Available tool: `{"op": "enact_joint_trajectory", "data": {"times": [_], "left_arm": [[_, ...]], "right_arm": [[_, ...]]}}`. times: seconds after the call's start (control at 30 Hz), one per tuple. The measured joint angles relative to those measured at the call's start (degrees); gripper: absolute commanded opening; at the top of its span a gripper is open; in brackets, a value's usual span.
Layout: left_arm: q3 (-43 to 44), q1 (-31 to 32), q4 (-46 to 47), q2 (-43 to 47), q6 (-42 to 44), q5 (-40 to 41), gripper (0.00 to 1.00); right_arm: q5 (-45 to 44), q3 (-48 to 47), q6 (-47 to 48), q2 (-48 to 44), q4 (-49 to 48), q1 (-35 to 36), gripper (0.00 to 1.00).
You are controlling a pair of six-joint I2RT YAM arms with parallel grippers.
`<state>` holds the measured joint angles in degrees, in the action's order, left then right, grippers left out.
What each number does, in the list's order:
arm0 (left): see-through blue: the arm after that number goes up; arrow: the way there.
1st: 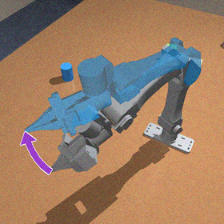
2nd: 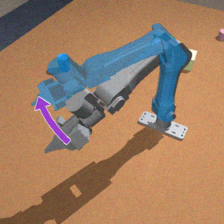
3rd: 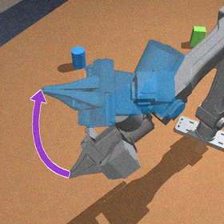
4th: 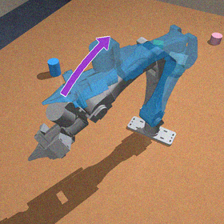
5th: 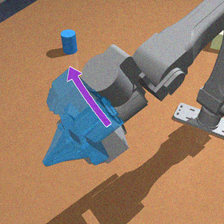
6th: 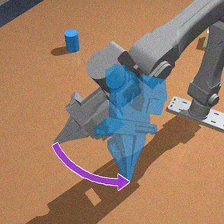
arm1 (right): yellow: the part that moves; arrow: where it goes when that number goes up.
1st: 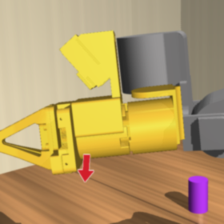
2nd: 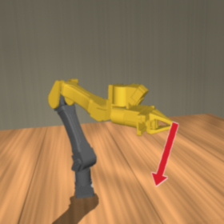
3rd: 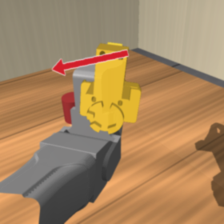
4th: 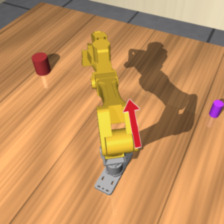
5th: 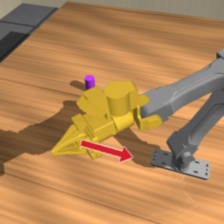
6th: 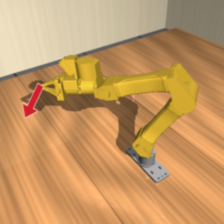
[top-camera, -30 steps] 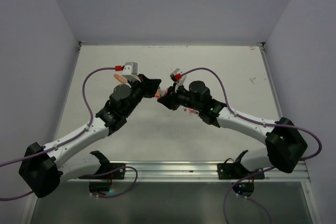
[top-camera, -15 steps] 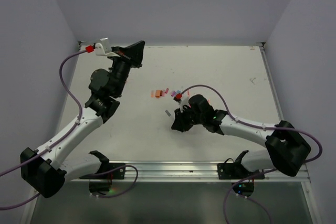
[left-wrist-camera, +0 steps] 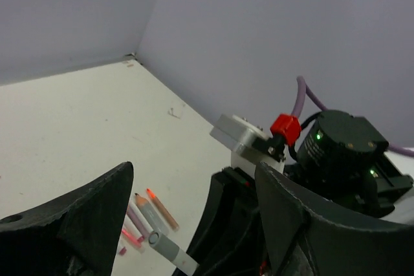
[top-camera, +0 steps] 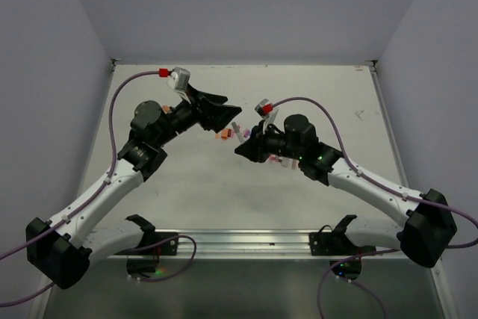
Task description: Open the pen caps
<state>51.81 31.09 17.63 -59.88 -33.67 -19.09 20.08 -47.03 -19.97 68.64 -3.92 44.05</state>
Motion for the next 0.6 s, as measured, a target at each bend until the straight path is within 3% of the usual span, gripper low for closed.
{"op": "enact_joint_trajectory", "data": {"times": [0.23,0.6], "left_arm": [[-0.94,-0.22,-0.15,-2.05,-1.2,-10.8,0.76],[-3.1,-0.28,2.47,-4.13,-4.02,-15.67,0.6]], "right_arm": [[3.5,-2.14,-2.29,-0.2,-3.85,-1.16,0.0],[6.84,-3.23,-4.94,-0.2,-8.13,-2.1,0.0]]}}
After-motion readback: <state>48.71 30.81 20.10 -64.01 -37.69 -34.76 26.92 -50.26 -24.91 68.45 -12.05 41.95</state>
